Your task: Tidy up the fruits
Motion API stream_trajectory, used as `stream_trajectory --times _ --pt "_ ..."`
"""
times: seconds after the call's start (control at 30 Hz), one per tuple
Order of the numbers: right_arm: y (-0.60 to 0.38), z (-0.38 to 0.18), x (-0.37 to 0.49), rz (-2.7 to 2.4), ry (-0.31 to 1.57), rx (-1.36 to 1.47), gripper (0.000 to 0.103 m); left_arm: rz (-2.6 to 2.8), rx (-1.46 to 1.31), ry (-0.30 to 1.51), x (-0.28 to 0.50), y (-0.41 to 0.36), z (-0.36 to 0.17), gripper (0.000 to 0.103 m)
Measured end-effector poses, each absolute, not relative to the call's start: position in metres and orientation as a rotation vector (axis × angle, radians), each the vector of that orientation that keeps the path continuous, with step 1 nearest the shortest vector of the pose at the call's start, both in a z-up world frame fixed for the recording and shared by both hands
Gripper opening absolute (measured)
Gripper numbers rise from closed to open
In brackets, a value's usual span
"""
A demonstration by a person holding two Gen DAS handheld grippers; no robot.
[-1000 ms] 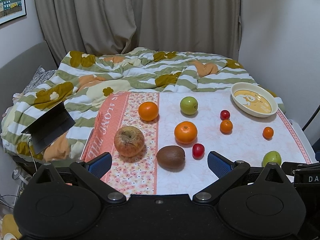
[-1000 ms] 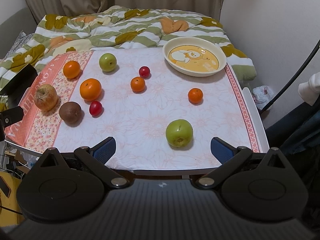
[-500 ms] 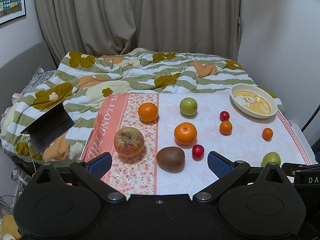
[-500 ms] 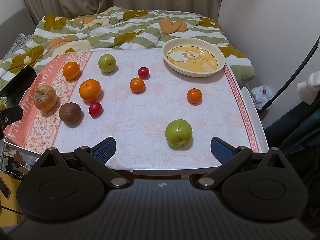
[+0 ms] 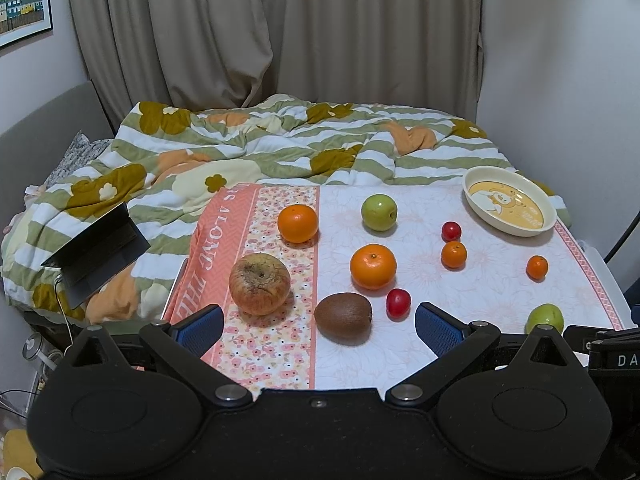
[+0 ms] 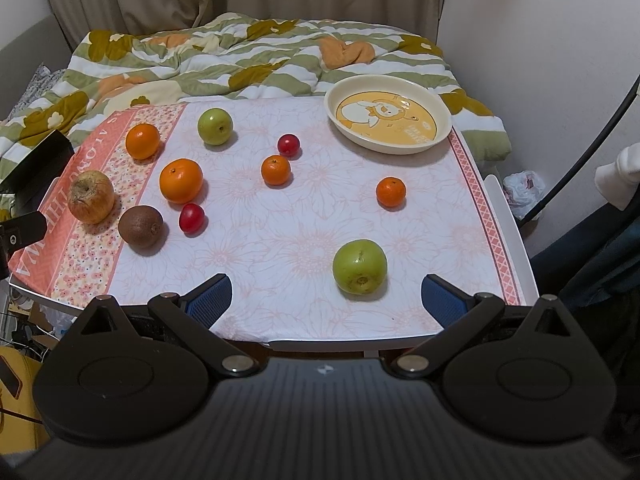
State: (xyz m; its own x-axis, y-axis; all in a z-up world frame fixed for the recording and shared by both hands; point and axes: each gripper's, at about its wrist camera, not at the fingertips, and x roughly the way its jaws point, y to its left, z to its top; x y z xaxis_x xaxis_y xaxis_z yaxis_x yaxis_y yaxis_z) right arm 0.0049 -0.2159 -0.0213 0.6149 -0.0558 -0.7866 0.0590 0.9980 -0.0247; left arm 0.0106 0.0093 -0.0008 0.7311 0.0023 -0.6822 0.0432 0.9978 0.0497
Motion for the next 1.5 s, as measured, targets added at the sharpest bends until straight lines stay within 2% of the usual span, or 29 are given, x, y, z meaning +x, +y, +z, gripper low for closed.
stream_trajectory --times 0.83,1.5 --pt "-0.22 -0.027 0.014 -0.07 0.929 0.05 0.103 -0.036 0.085 0.787 0.032 0.006 -0.009 0.103" --pt "-0.256 -0.111 0.053 -0.045 0.957 0.007 0.103 -0.035 0.126 0.84 0.1 -0.01 -0.1 0.101"
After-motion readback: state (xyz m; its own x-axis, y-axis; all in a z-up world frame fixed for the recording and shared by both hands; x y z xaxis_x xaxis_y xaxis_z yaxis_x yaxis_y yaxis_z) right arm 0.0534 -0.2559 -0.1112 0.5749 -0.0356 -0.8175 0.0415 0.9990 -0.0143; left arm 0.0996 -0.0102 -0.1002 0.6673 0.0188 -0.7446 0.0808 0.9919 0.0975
